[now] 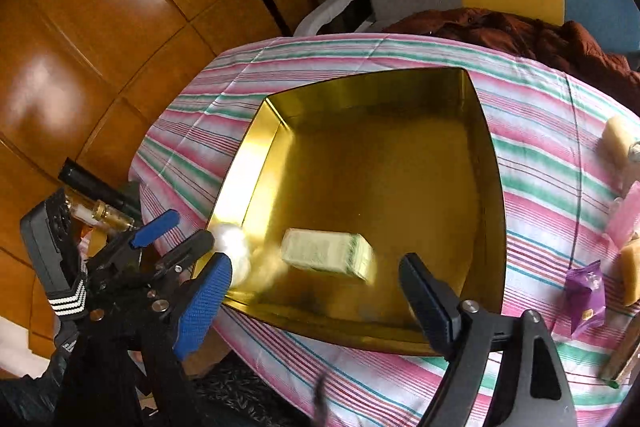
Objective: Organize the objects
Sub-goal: 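Carry the bundle and tea box over the gold tray and open both tools, then withdraw both tools from the gold tray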
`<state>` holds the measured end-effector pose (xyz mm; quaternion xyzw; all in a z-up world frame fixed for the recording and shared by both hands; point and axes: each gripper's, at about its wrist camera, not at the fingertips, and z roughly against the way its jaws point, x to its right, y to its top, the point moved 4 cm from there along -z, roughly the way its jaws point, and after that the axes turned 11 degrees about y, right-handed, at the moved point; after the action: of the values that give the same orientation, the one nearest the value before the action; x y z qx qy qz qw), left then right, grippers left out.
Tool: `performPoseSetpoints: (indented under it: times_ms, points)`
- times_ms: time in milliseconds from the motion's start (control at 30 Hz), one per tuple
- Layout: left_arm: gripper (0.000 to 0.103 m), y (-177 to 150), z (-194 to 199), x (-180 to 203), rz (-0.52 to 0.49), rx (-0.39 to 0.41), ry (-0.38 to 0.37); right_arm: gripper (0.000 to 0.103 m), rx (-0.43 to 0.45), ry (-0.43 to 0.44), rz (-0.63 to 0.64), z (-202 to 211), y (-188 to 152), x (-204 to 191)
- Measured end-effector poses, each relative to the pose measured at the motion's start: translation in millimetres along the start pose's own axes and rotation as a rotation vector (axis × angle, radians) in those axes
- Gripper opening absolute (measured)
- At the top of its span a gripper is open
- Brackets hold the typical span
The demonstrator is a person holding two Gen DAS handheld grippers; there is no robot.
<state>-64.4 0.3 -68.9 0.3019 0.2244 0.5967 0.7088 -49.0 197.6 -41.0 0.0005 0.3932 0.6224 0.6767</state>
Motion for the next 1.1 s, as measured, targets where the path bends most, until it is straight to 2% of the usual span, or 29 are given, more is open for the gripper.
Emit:
performPoseSetpoints:
  times_ms: [67, 133, 300, 367, 433, 600, 733, 900, 1100]
  points:
    - [0.084, 1, 7, -4, 0.010, 0.020, 0.021, 0.087, 0.044, -0.060, 0.053, 12, -2, -6]
    - [0.094, 7, 12, -6, 0.022, 0.042, 0.058, 0.087, 0.110, -0.134, 0.122, 24, -2, -16]
    - [0.096, 15, 26, -9, 0.045, 0.101, 0.147, 0.087, 0.300, -0.320, 0.244, 47, -8, -27]
    - [0.097, 18, 29, -8, 0.043, 0.125, 0.176, 0.087, 0.339, -0.357, 0.237, 48, -10, -23]
    - [0.103, 23, 32, -6, 0.033, 0.144, 0.175, 0.087, 0.322, -0.381, 0.218, 44, -12, -16]
    - [0.103, 26, 36, 5, 0.001, 0.163, 0.159, 0.087, 0.288, -0.340, 0.149, 36, -17, 2]
    - [0.103, 25, 36, 19, -0.037, 0.160, 0.137, 0.077, 0.276, -0.323, 0.099, 36, -23, 19]
    - [0.103, 20, 33, 34, -0.063, 0.137, 0.102, 0.077, 0.256, -0.287, 0.064, 38, -33, 30]
    - [0.103, 12, 32, 54, -0.117, 0.123, 0.058, 0.077, 0.258, -0.285, 0.024, 44, -43, 42]
